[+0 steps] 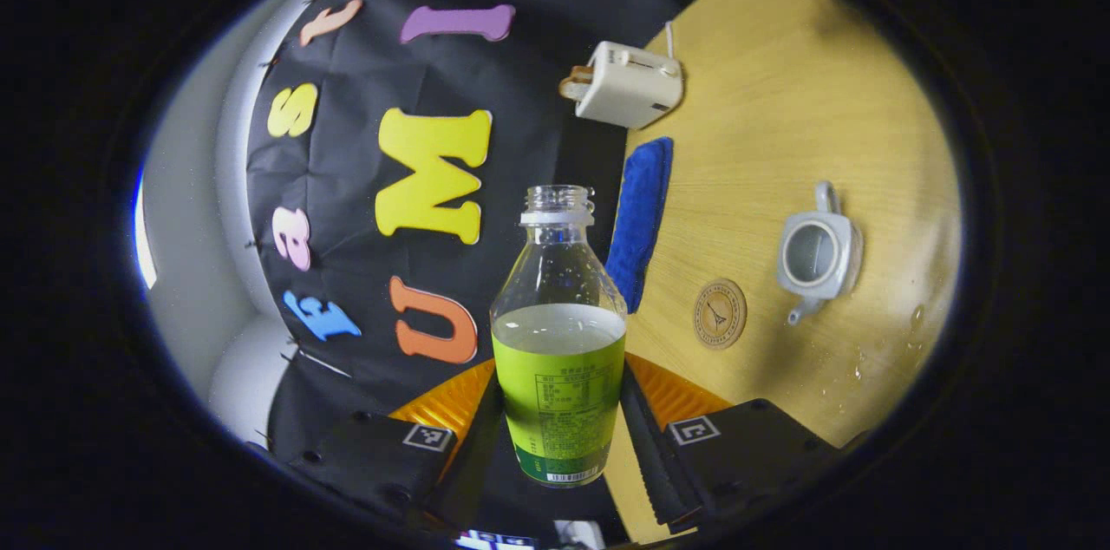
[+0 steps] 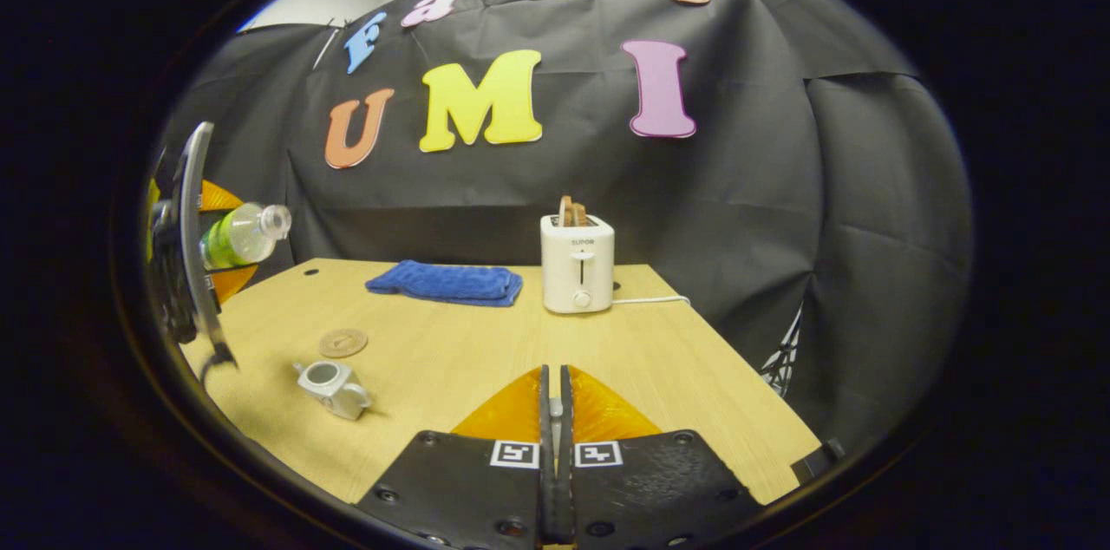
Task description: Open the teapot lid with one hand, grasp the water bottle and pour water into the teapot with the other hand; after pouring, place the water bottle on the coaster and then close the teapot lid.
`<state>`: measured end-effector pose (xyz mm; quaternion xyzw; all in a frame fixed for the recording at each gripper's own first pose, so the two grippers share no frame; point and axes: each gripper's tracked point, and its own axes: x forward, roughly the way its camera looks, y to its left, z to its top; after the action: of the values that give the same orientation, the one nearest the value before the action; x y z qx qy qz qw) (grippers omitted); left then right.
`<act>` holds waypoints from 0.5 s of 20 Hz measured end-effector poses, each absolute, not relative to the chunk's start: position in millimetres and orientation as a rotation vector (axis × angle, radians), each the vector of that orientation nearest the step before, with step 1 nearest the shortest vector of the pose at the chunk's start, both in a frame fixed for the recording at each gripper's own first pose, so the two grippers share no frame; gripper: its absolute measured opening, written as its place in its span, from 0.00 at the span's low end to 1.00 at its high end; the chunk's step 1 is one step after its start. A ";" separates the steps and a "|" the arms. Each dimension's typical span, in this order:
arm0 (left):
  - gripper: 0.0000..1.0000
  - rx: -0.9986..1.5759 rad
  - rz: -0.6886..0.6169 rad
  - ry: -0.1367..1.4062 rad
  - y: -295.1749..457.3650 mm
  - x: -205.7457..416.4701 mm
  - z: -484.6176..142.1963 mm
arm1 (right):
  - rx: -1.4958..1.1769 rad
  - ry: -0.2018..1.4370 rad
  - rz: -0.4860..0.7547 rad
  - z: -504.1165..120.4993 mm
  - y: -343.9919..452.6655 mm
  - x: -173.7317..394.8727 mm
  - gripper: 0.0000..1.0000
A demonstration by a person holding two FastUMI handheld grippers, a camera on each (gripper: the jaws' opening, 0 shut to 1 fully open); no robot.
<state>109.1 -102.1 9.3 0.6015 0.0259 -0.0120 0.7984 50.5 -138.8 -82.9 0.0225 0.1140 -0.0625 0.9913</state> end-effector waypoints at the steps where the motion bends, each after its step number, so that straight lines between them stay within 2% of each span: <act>1: 0.75 1.195 -0.042 0.051 -101.9 117.0 7.0 | 0.046 0.227 -0.124 -82.7 -138.1 49.9 0.00; 7: 0.75 0.619 -0.078 -0.020 -103.3 171.4 -8.3 | 0.043 0.218 -0.118 -81.7 -133.9 50.7 0.00; 8: 0.71 0.513 -0.105 -0.003 -107.2 181.5 -17.2 | 0.047 0.219 -0.116 -81.6 -133.4 51.5 0.00; 10: 0.76 0.328 -0.117 0.000 -110.1 195.4 -24.9 | 0.048 0.221 -0.119 -83.0 -133.8 51.2 0.00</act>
<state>195.4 -110.1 -24.9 0.1632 0.0002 -0.0580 0.9849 51.2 -133.8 -83.0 0.0240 0.1101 -0.0595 0.9919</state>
